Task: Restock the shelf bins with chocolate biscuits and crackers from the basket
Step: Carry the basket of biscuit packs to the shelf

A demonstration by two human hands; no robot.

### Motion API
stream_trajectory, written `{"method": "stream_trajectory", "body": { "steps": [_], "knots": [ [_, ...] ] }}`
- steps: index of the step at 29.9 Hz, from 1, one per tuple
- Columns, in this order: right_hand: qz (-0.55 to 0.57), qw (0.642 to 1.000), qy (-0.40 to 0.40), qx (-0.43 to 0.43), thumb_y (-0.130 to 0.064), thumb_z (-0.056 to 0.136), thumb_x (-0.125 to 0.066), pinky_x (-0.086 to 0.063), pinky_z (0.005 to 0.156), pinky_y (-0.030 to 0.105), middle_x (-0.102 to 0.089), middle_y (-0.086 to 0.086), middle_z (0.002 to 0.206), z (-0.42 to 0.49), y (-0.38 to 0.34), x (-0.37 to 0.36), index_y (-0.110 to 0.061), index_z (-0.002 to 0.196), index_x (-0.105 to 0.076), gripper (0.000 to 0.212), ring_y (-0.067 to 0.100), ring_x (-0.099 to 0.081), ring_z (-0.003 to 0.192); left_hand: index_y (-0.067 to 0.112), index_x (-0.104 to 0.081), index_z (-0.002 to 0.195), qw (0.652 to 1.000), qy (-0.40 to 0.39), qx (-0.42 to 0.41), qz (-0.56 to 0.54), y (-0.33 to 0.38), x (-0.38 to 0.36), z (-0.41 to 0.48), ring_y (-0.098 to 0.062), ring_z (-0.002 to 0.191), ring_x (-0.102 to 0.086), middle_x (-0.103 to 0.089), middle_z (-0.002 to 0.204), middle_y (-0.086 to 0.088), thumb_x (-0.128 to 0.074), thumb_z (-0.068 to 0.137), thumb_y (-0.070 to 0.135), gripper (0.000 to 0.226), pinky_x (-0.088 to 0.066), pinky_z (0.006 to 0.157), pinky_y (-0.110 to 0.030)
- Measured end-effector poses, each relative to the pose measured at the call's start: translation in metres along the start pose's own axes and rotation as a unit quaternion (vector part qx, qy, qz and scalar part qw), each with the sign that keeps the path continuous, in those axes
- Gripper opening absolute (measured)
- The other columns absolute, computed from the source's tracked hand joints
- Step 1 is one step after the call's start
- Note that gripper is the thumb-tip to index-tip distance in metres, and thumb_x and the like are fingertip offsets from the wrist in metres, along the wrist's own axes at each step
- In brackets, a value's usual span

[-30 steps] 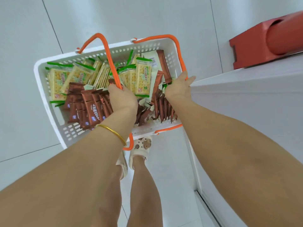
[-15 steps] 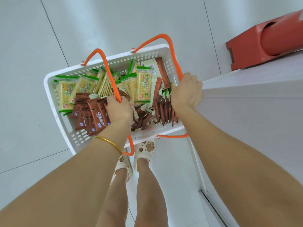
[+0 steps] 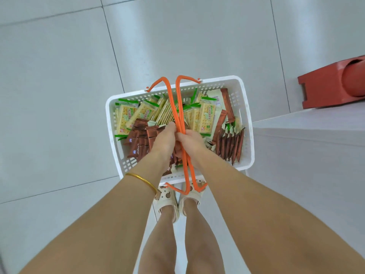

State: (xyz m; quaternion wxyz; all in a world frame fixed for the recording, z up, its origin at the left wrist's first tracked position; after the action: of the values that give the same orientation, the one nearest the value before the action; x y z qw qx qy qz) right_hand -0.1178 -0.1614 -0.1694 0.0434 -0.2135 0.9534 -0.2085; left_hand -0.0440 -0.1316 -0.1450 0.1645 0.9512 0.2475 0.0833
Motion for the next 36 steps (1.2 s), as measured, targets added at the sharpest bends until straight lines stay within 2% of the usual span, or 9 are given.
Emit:
{"method": "stream_trajectory", "body": {
  "steps": [3,8,11,15,18,22,27,32,36],
  "knots": [
    [-0.040,0.998,0.045,-0.004,-0.013,0.088,-0.056,-0.034,0.043,0.027,-0.048,0.004,0.056,0.002,-0.001,-0.007,-0.013,0.076,-0.054,0.012,0.017,-0.039,0.044,0.014,-0.059,0.078,0.998,-0.010,0.010,-0.060,0.001,0.009,-0.008,-0.019,0.064,-0.052,-0.059,0.073,-0.007,-0.036,0.101,0.031,0.036,-0.045,0.063,-0.032],
    [-0.072,0.994,0.079,0.005,-0.016,0.093,-0.050,-0.035,0.045,0.028,-0.044,0.007,0.066,-0.013,-0.023,-0.017,-0.015,0.080,-0.050,0.014,0.018,-0.036,0.049,0.017,-0.065,0.099,0.994,-0.060,0.013,-0.087,0.016,0.029,-0.022,-0.016,0.078,-0.058,-0.067,0.088,-0.002,-0.045,0.099,0.028,0.023,-0.047,0.061,-0.026],
    [-0.065,0.995,0.068,0.021,-0.014,0.095,-0.048,-0.038,0.046,0.027,-0.044,0.005,0.064,-0.036,-0.043,-0.032,-0.016,0.078,-0.050,0.017,0.018,-0.040,0.051,0.010,-0.063,0.102,0.992,-0.099,-0.002,-0.082,0.045,0.035,-0.030,-0.019,0.069,-0.050,-0.060,0.091,-0.008,-0.038,0.101,0.034,0.034,-0.042,0.057,-0.030],
    [-0.041,0.998,0.029,0.025,-0.006,0.094,-0.050,-0.036,0.045,0.027,-0.039,0.003,0.056,-0.072,-0.088,-0.047,-0.013,0.074,-0.049,0.020,0.016,-0.036,0.045,0.005,-0.061,0.112,0.992,-0.108,-0.027,-0.063,0.095,0.047,-0.050,-0.025,0.081,-0.055,-0.067,0.097,-0.004,-0.044,0.099,0.030,0.033,-0.044,0.064,-0.036],
    [-0.038,0.998,-0.016,0.045,0.006,0.092,-0.044,-0.037,0.048,0.028,-0.037,0.003,0.054,-0.103,-0.144,-0.058,-0.010,0.074,-0.047,0.024,0.014,-0.037,0.042,0.004,-0.062,0.112,0.992,-0.096,-0.060,-0.052,0.149,0.066,-0.076,-0.017,0.077,-0.060,-0.068,0.094,-0.004,-0.050,0.098,0.018,0.023,-0.051,0.066,-0.029],
    [-0.087,0.993,-0.035,0.079,-0.003,0.098,-0.041,-0.052,0.057,0.036,-0.047,0.007,0.059,-0.115,-0.221,-0.082,-0.011,0.073,-0.049,0.027,0.021,-0.051,0.050,0.006,-0.064,0.099,0.993,-0.064,-0.070,-0.065,0.226,0.089,-0.093,-0.013,0.062,-0.059,-0.068,0.087,-0.003,-0.051,0.097,0.011,0.014,-0.043,0.042,-0.019],
    [-0.102,0.985,-0.036,0.138,-0.014,0.098,-0.050,-0.059,0.065,0.040,-0.057,0.004,0.065,-0.114,-0.334,-0.121,-0.012,0.093,-0.056,0.008,0.021,-0.059,0.055,0.006,-0.063,0.100,0.990,-0.010,-0.111,-0.088,0.339,0.122,-0.097,-0.011,0.058,-0.063,-0.071,0.082,-0.003,-0.055,0.095,0.008,0.011,-0.050,0.053,-0.028],
    [-0.099,0.981,-0.029,0.165,-0.014,0.097,-0.052,-0.055,0.062,0.040,-0.057,0.008,0.062,-0.102,-0.456,-0.169,-0.013,0.078,-0.056,0.020,0.026,-0.057,0.053,0.008,-0.062,0.098,0.986,0.003,-0.150,-0.076,0.465,0.161,-0.092,-0.011,0.057,-0.061,-0.069,0.079,0.000,-0.051,0.097,0.010,0.011,-0.045,0.042,-0.022],
    [-0.114,0.975,0.004,0.192,-0.014,0.098,-0.050,-0.059,0.068,0.043,-0.059,0.009,0.069,-0.092,-0.557,-0.208,-0.012,0.078,-0.057,0.021,0.029,-0.062,0.063,0.007,-0.062,0.098,0.981,0.001,-0.179,-0.067,0.571,0.193,-0.080,-0.013,0.063,-0.062,-0.068,0.080,-0.002,-0.050,0.097,0.007,0.011,-0.052,0.059,-0.028]
  ]
}}
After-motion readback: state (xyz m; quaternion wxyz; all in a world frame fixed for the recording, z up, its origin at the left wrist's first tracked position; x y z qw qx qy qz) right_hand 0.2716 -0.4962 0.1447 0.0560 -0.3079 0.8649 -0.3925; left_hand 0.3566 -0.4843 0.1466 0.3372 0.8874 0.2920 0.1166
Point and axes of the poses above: each hand's wrist, its own z-axis towards the middle knuckle, its own x-axis out of the back of the hand, y = z × x, the point moved 2 cm from there along z, towards the middle knuckle
